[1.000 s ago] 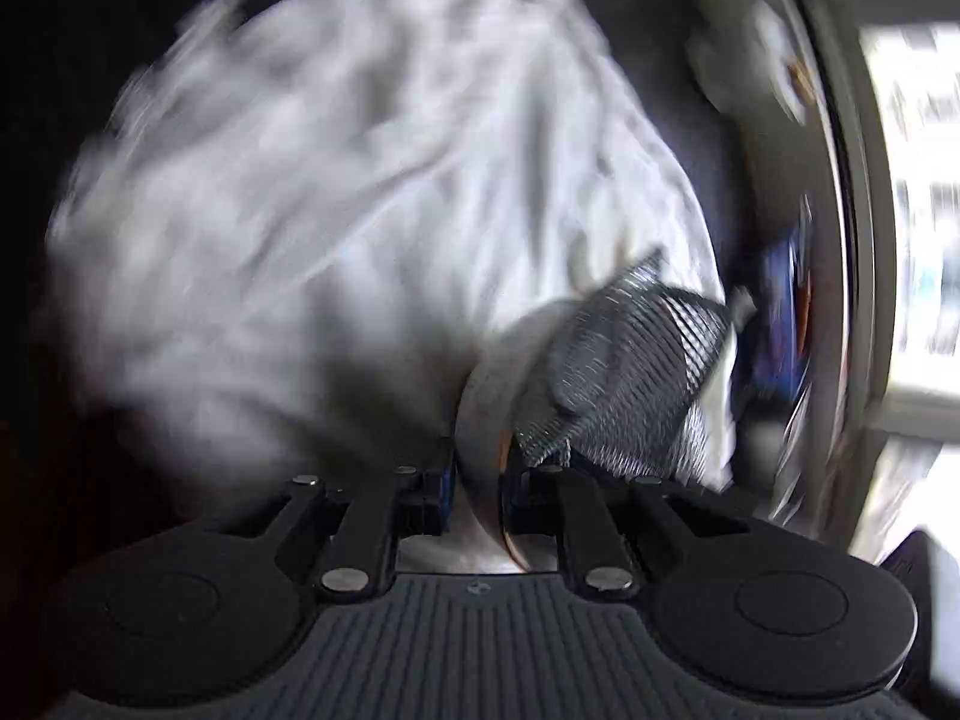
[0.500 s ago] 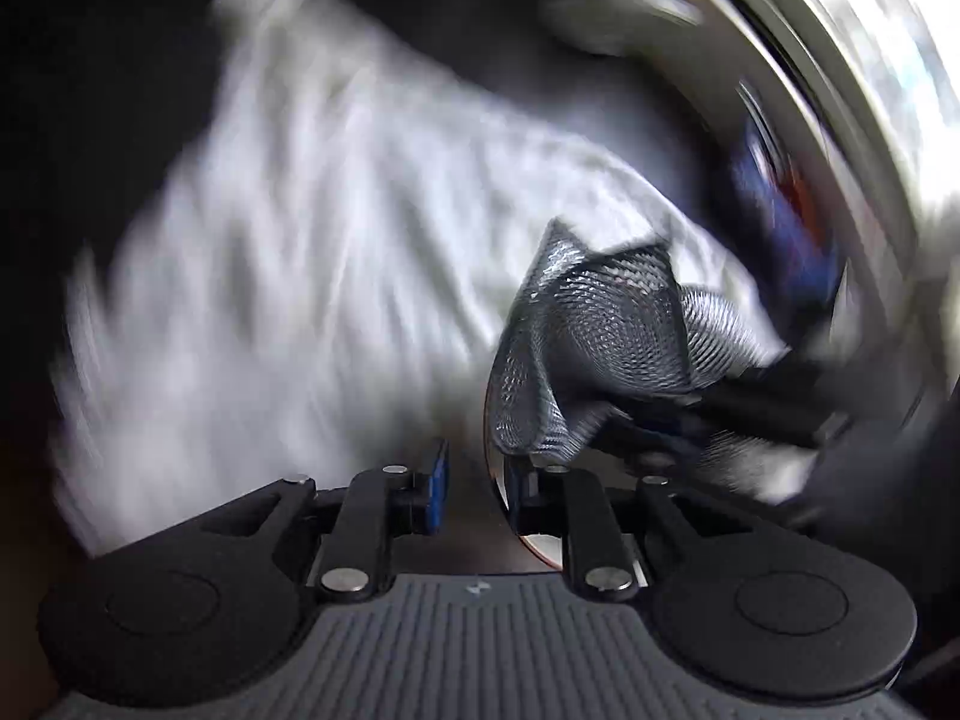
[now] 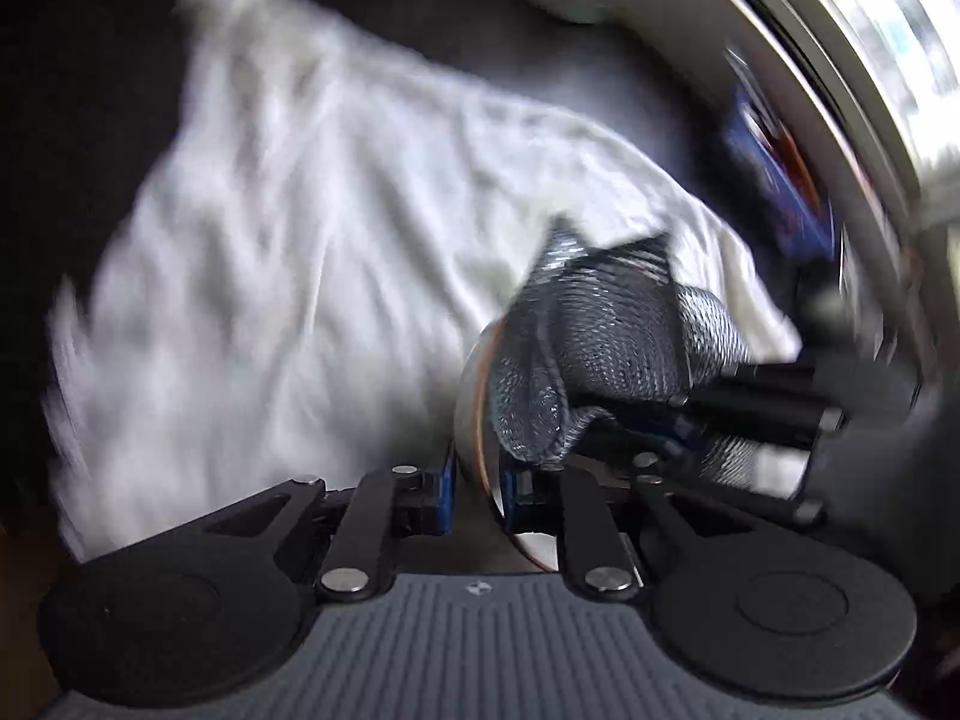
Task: Clean bowl
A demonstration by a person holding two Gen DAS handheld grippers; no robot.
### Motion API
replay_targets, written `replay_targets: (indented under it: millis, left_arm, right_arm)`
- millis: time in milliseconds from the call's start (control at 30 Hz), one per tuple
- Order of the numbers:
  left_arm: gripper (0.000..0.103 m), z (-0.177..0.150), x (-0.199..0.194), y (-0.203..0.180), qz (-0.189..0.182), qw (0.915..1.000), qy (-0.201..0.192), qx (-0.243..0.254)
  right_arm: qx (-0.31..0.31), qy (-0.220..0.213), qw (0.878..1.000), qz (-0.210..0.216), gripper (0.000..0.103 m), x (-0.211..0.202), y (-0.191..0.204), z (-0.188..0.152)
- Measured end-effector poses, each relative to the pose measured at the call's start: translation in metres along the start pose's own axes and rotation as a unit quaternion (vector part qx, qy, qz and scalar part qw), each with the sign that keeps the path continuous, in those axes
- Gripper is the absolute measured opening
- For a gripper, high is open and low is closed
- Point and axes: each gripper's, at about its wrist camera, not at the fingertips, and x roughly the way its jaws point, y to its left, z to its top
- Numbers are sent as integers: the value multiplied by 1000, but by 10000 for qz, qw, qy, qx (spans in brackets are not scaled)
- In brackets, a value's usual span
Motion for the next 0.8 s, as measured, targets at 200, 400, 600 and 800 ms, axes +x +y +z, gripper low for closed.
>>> replay_targets:
  millis: [200, 400, 600, 800]
  left_arm:
    - [15, -10, -1, -5, 212, 9994, -136, 255]
    - [18, -17, -5, -39, 1001, 9751, -405, 1938]
    - [18, -20, -9, -71, 1657, 9181, -625, 3546]
    - [10, -12, -12, -64, 1414, 9187, -460, 3658]
  right_arm:
    - [434, -78, 9988, 233, 7, -2, 2, -3]
    - [-310, 21, 9995, 28, 5, -1, 19, -7]
    - [-1467, 101, 9870, -650, 5, -5, 23, -2]
    - [-1889, 153, 9798, -632, 4, -1, 19, 0]
